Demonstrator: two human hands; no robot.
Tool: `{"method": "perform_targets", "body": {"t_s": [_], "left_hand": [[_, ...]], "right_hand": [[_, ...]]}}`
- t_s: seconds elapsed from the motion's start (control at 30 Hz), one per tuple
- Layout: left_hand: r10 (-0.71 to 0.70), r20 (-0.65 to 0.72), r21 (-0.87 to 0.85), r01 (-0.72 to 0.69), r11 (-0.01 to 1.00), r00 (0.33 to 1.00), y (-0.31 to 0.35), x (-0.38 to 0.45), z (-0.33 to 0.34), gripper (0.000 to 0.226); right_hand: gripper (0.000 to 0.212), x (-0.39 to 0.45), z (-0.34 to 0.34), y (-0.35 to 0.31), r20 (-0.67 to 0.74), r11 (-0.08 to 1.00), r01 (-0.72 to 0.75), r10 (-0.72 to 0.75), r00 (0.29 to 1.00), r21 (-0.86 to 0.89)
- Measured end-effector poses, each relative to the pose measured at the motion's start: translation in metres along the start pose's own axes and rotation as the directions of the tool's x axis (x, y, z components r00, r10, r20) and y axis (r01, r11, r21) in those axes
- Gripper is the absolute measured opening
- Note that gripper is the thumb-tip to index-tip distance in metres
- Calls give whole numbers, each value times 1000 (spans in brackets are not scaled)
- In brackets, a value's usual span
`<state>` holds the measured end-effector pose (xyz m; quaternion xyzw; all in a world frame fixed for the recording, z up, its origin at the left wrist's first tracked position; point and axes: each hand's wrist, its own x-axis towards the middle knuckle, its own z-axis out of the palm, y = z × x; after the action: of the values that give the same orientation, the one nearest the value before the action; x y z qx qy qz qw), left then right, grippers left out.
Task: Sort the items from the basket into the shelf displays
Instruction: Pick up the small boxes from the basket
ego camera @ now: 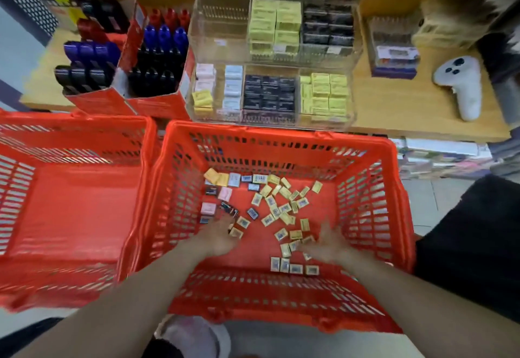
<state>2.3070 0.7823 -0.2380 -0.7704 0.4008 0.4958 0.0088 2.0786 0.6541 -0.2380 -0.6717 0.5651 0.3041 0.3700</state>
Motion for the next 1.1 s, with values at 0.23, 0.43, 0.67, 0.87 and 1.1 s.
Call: {"method": "perform_targets", "body": {"t_s": [0.23,0.43,0.67,0.87,1.1], "left_hand": [[-72,-85,-186,55,981,994,-16,39,22,33],[-38,-194,-279,-18,960,980,-15,52,19,27],[-53,-164,-375,-13,927,985,-2,52,31,21],[-36,-153,-474,-42,879,988,11,50,41,19],[-151,-78,-674,59,736,986,17,54,45,15]], "right_hand": [[139,39,59,-21,-136,985,-154,164,977,81],[134,66,65,-39,-319,977,79,-140,937,-196],[85,84,42,-10,-282,898,325,-407,869,-296],[67,81,41,-13,-200,843,391,-483,853,-369],[53,81,49,-19,-139,791,452,-545,827,-412]]}}
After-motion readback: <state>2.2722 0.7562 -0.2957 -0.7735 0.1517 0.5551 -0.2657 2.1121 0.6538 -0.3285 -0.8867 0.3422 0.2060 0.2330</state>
